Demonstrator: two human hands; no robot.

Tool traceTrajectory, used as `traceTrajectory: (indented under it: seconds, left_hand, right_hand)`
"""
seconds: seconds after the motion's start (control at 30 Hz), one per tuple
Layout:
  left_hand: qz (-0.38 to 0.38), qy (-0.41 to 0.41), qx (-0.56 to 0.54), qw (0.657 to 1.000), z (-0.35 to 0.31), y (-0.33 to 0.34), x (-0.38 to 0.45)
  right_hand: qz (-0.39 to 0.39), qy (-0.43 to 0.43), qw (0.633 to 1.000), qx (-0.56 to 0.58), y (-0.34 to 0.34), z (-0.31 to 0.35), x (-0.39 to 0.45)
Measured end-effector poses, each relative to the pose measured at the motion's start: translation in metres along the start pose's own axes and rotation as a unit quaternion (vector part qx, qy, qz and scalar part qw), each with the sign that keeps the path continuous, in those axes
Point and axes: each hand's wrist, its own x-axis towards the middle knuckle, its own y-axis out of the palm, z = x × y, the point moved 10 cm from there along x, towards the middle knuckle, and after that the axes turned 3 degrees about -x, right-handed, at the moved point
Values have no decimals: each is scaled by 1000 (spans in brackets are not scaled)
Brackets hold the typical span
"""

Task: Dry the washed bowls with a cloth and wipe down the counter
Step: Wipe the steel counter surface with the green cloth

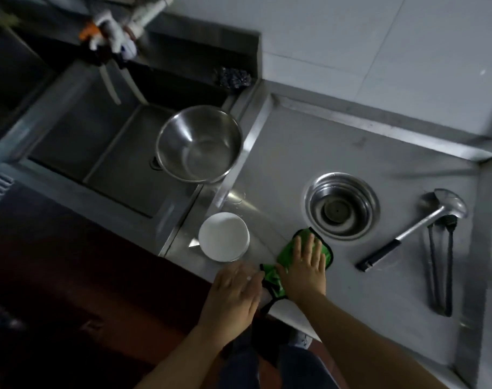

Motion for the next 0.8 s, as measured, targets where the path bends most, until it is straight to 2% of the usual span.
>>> traceTrajectory:
  seconds: [0.1, 0.2, 0.3, 0.47, 0.63, 0.8]
  left_hand:
    - [-53, -18, 3, 998, 4, -24, 11]
    - [-75, -43, 6, 996, 19, -34, 24]
    - [-64, -80, 5, 995, 41, -36, 36]
    - [-50, -195, -5, 979, 89, -41, 38]
    - [-19, -200, -47, 978, 119, -30, 42]
    - [29, -215, -123, 968, 132, -17, 39]
  right_hand:
    - [50, 5, 998, 26, 11, 2, -13]
    - [38, -23, 999, 21, 13, 7, -9]
    - [20, -60, 998, 4, 6, 15, 6]
    - [13, -135, 989, -57, 1, 32, 39]
    - [19, -219, 971, -94, -5, 66, 68]
    - [26, -256, 957, -134, -12, 93, 91]
